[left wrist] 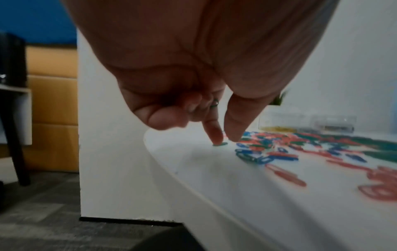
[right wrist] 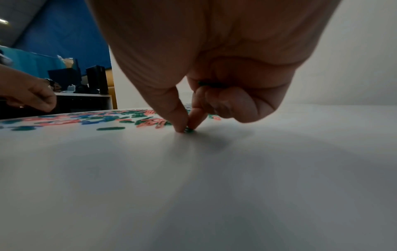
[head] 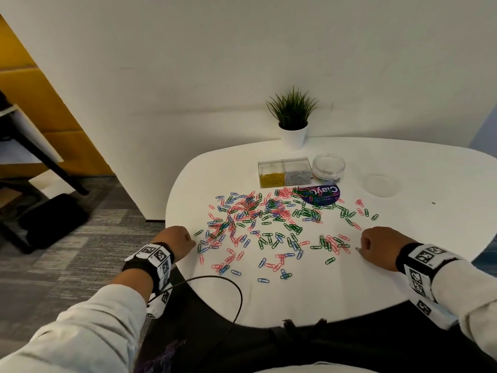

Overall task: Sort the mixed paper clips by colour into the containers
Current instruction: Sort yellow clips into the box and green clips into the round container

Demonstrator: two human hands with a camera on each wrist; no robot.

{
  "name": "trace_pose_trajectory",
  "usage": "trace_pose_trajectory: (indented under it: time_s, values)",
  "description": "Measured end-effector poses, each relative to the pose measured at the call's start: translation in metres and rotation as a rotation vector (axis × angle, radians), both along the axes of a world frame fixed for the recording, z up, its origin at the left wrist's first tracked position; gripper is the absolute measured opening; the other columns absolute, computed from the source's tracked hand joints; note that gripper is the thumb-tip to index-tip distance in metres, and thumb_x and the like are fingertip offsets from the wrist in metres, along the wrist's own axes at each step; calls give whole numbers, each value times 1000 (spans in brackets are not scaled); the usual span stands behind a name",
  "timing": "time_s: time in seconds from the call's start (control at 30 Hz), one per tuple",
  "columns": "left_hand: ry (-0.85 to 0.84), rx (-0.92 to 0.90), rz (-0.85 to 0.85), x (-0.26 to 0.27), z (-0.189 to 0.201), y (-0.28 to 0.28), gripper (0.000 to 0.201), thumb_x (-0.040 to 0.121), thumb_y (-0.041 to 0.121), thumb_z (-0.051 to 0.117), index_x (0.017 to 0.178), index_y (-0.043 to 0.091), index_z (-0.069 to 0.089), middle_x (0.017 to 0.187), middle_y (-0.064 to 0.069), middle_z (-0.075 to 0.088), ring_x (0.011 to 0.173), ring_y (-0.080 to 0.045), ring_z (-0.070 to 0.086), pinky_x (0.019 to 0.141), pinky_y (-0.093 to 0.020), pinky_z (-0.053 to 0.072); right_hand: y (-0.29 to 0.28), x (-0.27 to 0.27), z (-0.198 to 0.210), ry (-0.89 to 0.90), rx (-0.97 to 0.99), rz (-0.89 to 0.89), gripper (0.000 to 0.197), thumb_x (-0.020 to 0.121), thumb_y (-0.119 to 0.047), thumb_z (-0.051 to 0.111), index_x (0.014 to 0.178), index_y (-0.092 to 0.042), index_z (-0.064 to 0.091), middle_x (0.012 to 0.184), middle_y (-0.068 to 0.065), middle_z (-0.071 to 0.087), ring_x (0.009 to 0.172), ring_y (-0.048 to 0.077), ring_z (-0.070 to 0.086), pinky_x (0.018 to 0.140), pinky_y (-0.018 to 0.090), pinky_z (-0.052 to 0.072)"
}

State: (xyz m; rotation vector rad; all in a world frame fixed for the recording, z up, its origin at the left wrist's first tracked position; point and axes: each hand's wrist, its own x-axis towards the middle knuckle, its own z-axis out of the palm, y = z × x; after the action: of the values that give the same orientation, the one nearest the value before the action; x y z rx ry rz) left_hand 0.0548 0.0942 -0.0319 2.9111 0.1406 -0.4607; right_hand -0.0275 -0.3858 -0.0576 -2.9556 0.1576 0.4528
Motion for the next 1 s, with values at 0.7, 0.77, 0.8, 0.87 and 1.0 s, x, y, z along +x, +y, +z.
trace_pose_trajectory:
  time_s: [0.7,0.77,0.8,0.87,1.0]
  values:
    - [35,-911,641,19,-21,13,26,92,20,44,67,19,40,56,0,30,49,-16,25,50,-23,20,-16,8,66,-144,1870,-864,29,56,-18,57,83,-9,54,71,9,50,60,21,47,51,25,38]
    - [4,-1020,741,24,-20,14,25,87,21,40,63,23,31,52,2,24,44,-15,20,47,-20,18,-12,12,64,-116,1856,-881,23,65,-17,53,85,-7,55,71,11,52,62,22,49,50,25,43]
    - [2,-1037,748,25,-19,15,27,88,23,43,64,22,32,51,3,26,41,-14,22,45,-18,19,-11,15,61,-100,1839,-885,18,72,-16,48,85,-7,56,71,11,52,62,22,49,49,25,43]
    - [-24,-1025,723,21,-15,11,31,96,28,54,70,18,42,51,0,37,40,-16,32,42,-17,25,-12,19,51,-74,1769,-909,14,83,-12,42,85,-8,55,69,9,51,59,21,47,46,25,41]
    - [-75,-989,628,17,-11,2,15,99,16,50,98,7,63,67,-4,50,55,-17,46,46,-22,38,-14,27,32,-74,1507,-904,11,88,-6,43,89,-12,51,66,5,45,53,18,39,47,26,30]
